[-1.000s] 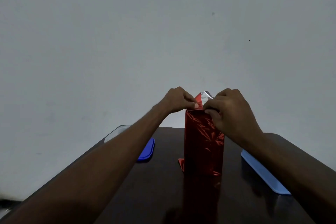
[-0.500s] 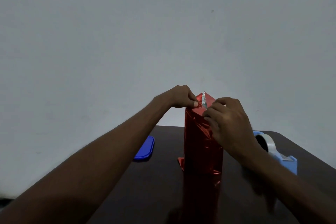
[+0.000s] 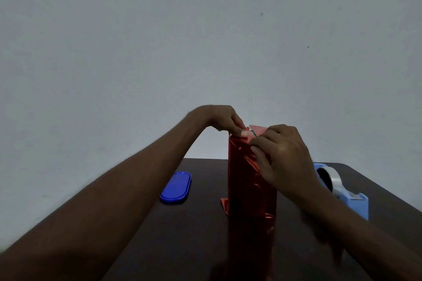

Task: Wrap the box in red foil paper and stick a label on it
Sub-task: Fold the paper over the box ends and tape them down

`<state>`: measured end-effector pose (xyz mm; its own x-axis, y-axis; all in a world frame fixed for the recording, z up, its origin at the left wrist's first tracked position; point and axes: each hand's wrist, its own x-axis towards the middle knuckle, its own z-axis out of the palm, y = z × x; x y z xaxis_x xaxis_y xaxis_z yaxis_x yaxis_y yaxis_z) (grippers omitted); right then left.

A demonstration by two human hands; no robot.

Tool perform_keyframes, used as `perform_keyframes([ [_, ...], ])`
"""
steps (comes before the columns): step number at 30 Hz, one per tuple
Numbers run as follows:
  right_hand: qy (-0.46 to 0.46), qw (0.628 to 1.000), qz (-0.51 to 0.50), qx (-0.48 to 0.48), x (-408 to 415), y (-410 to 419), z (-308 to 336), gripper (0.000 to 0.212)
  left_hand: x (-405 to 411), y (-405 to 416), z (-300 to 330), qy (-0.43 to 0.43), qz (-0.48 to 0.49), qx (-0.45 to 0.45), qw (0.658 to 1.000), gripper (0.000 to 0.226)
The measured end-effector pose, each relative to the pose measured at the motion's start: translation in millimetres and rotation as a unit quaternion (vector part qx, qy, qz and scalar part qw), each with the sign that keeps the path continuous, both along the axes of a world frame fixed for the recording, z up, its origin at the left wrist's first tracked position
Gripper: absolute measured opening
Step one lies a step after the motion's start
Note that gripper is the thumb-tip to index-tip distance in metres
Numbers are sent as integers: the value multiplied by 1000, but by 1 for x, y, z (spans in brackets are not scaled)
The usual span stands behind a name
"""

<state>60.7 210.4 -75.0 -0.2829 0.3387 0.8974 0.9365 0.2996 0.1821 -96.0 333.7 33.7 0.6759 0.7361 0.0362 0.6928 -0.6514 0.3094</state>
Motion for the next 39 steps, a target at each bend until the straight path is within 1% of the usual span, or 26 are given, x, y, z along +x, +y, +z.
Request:
perform_keyframes([
  [3,89,995,41,-3,-2,-9,12,28,1,2,-1,-8,-3,10,1000,39],
  [5,146,987,54,-34,0,-7,26,36,1,2,-2,-12,-5,9,1000,40],
  [6,164,982,55,-69,2,-3,34,37,2,2,-2,-11,-4,5,1000,40],
  [8,181,967,59,-171,10,14,48,37,3,2,-1,-9,1,0,1000,42],
  [10,197,934,52,-294,19,30,59,34,4,3,-1,-7,4,0,1000,43],
  [11,198,919,35,-338,23,35,63,30,5,3,-1,-6,4,1,1000,43],
  [13,177,908,-13,-379,31,42,67,24,6,3,-2,-5,3,2,1000,44],
  [16,169,911,-54,-373,43,46,66,23,5,4,-3,-4,5,3,1000,44],
  [20,204,908,-32,-365,51,48,60,19,5,4,-3,-4,9,-3,1000,42],
  [24,227,908,-23,-352,53,46,59,17,9,3,-5,-27,9,-20,999,40],
  [26,267,901,-3,-342,54,43,59,21,11,3,-7,-50,16,-35,998,41],
  [28,338,881,41,-328,57,39,59,26,13,3,-8,-71,14,-56,996,42],
  [30,398,867,64,-293,61,36,57,25,14,2,-10,-87,8,-72,994,42],
  [32,411,874,24,-259,68,34,53,20,15,2,-11,-99,10,-81,992,41],
  [33,396,882,-19,-255,73,33,51,18,16,2,-12,-104,11,-84,991,41],
  [35,330,893,-126,-278,83,28,45,15,19,2,-13,-112,12,-87,990,41],
  [37,265,882,-226,-317,90,20,38,15,21,0,-15,-120,12,-87,989,41],
  [39,219,858,-302,-354,95,8,29,22,24,-1,-17,-125,10,-89,988,41],
])
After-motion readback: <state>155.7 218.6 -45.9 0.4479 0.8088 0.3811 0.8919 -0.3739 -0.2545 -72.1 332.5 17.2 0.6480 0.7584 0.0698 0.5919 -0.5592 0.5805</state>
